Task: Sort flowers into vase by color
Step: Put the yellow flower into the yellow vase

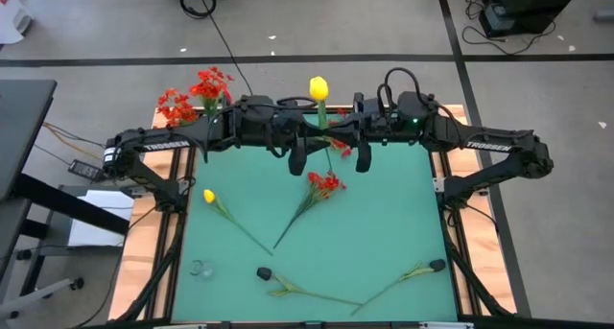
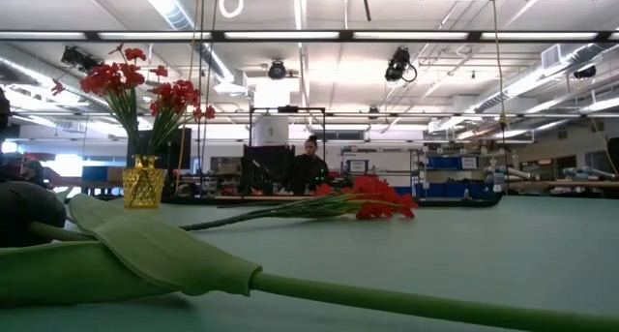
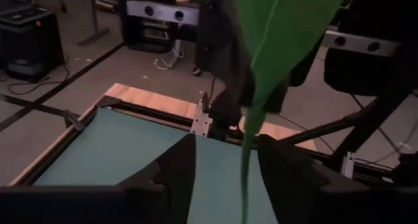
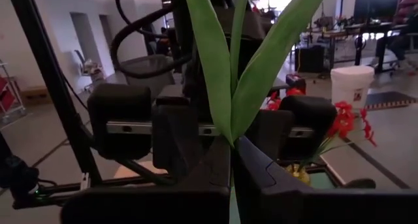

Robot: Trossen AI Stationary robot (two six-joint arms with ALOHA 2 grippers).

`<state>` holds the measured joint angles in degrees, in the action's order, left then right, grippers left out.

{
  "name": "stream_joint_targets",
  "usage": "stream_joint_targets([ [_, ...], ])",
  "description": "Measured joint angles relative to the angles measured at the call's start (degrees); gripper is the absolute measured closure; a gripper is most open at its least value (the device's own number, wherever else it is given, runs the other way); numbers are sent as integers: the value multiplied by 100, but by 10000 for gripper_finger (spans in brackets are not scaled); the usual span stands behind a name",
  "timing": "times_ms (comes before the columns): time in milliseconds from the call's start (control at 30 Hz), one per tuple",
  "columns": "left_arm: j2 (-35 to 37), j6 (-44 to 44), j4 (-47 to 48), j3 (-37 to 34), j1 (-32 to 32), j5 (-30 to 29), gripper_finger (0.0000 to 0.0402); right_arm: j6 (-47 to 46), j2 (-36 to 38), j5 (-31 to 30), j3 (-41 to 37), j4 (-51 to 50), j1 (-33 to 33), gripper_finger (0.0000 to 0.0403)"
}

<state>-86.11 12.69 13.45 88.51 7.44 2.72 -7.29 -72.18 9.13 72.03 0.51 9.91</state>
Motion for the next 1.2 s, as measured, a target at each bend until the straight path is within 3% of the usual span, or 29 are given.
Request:
stream_joint_targets([
  [400,65,-37,-208,0,27,-142,387,-9,24,238,0,59,123,394],
  [600,180,-83,233,-2,33,-483,396,-401,61,-237,4,-327,135,352],
  [867,896,-295,1330,4,33,-1544,399,-836,463,-699,-4,-2182,184,259],
  [1033,1440,-301,1644,-260,-21,-1916,400,-545,862,-1072,-4,-3088,-6,256],
  [1200,2343,-3,1197,-1478,-173,-2159,400,-494,1372,-1362,-6,-3619,-338,280],
])
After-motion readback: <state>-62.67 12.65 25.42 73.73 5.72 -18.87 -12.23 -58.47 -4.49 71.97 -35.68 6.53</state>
